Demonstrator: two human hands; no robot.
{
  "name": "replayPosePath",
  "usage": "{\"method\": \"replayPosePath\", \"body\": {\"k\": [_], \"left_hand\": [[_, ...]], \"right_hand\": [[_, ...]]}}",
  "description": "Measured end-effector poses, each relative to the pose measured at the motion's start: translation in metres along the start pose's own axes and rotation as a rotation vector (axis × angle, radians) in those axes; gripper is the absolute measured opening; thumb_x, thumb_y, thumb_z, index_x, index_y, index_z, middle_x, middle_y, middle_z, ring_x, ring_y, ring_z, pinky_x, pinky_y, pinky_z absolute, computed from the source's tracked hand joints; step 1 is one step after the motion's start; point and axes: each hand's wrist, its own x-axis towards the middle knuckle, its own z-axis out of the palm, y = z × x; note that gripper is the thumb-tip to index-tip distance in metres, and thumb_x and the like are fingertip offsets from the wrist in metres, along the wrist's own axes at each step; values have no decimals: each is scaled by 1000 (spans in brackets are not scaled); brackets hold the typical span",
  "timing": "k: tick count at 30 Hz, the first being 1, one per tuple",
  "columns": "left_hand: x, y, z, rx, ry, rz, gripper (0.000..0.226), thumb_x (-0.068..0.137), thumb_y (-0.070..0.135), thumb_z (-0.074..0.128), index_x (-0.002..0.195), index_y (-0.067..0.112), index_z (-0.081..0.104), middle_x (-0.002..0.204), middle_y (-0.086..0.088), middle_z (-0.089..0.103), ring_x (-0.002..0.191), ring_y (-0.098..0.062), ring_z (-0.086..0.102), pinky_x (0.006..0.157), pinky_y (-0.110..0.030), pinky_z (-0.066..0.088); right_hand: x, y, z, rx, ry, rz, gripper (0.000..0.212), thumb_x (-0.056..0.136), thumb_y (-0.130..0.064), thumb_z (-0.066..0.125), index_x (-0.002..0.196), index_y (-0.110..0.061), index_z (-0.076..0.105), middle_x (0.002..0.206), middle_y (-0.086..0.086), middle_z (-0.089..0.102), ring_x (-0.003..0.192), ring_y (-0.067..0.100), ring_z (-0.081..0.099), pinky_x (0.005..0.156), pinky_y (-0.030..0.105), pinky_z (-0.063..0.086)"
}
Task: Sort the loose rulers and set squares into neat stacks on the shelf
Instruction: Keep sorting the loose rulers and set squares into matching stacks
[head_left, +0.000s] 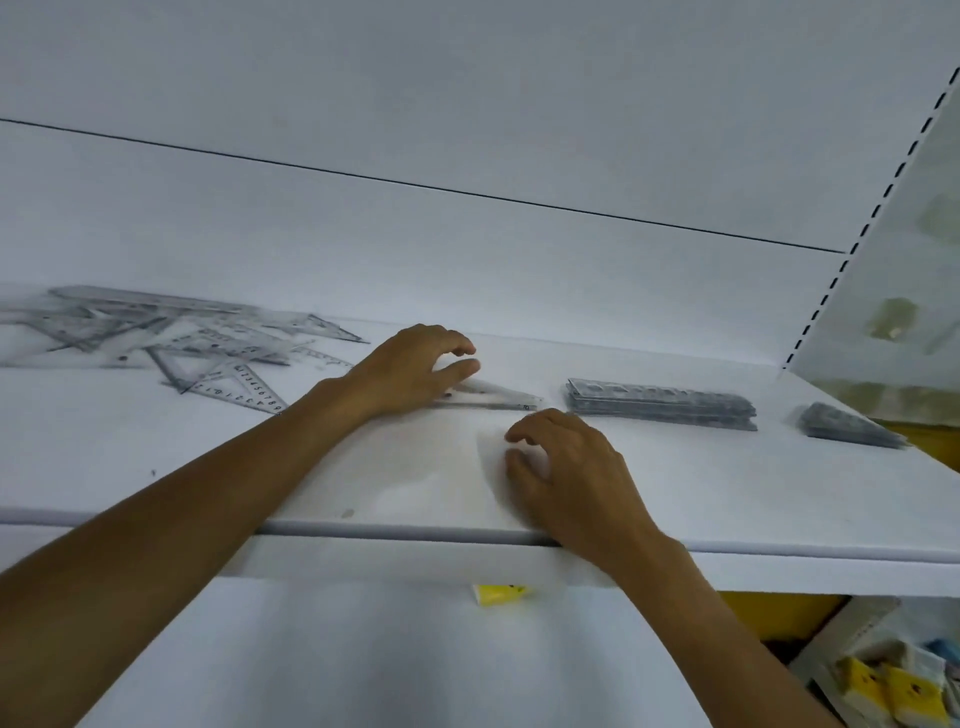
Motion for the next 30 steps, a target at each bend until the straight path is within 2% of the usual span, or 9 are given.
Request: {"method": "replayPosePath", "body": {"k": [3, 6, 10, 14, 16, 20, 23, 27, 30], "left_hand": [[-13, -8, -20, 38, 27, -36, 21, 91, 28, 52, 104, 19, 66, 108, 5, 65, 100, -9, 56, 80, -19, 36], [-33, -23, -43, 93, 94, -84, 18, 89, 26, 57, 102, 19, 67, 106, 5, 66, 94, -4, 55, 81, -18, 37], [-76, -51, -71, 169, 127, -238, 21, 87, 24, 58, 108, 20, 65, 114, 4, 63, 106, -12, 56, 84, -20, 37], [-118, -79, -94, 269, 39, -446, 36, 89, 32, 54, 124, 20, 54, 131, 0, 53, 121, -18, 46, 99, -28, 35], [-135, -87, -105, 300, -13, -489, 38, 91, 35, 51, 125, 18, 53, 130, -1, 54, 117, -18, 49, 94, -25, 36], [-169, -95, -130, 284, 10, -472, 27, 89, 30, 56, 114, 20, 61, 114, 1, 63, 101, -18, 56, 88, -30, 44], [-190, -102, -141, 263, 72, -480, 28, 86, 23, 62, 113, 20, 62, 110, 1, 62, 93, -14, 58, 85, -29, 48], [-200, -110, -157, 216, 139, -414, 27, 81, 20, 68, 107, 24, 65, 105, 5, 63, 80, 2, 58, 71, -9, 46], [-203, -112, -164, 240, 124, -355, 27, 81, 29, 65, 109, 27, 64, 111, 11, 62, 93, 0, 55, 78, -6, 39]], "right_hand": [[24, -12, -8, 41, 12, -77, 23, 90, -26, 52, 109, -19, 62, 112, -5, 64, 100, 13, 56, 84, 22, 39], [55, -30, -17, 105, 19, -150, 19, 89, -28, 53, 104, -22, 62, 105, -7, 66, 92, 13, 60, 84, 31, 47], [90, -50, -6, 126, 9, -226, 17, 88, -29, 52, 102, -23, 62, 97, -11, 66, 90, 11, 60, 78, 32, 47], [112, -70, 26, 155, -72, -272, 19, 89, -27, 53, 103, -19, 61, 99, -6, 66, 94, 15, 60, 83, 34, 49], [120, -79, 43, 143, -131, -291, 19, 89, -26, 53, 104, -17, 61, 103, -5, 66, 96, 17, 60, 83, 33, 48], [139, -96, 66, 133, -233, -296, 20, 89, -23, 53, 104, -13, 63, 104, 2, 66, 96, 22, 60, 84, 35, 49], [152, -113, 82, 147, -259, -306, 21, 88, -19, 55, 106, -11, 63, 108, 6, 66, 98, 23, 59, 87, 35, 48], [170, -138, 111, 86, -297, -333, 32, 89, -23, 53, 119, -13, 56, 125, 7, 58, 114, 24, 53, 93, 30, 40], [179, -150, 125, 72, -409, -257, 44, 91, -30, 51, 132, -16, 46, 141, 3, 45, 128, 22, 42, 104, 31, 32]]}}
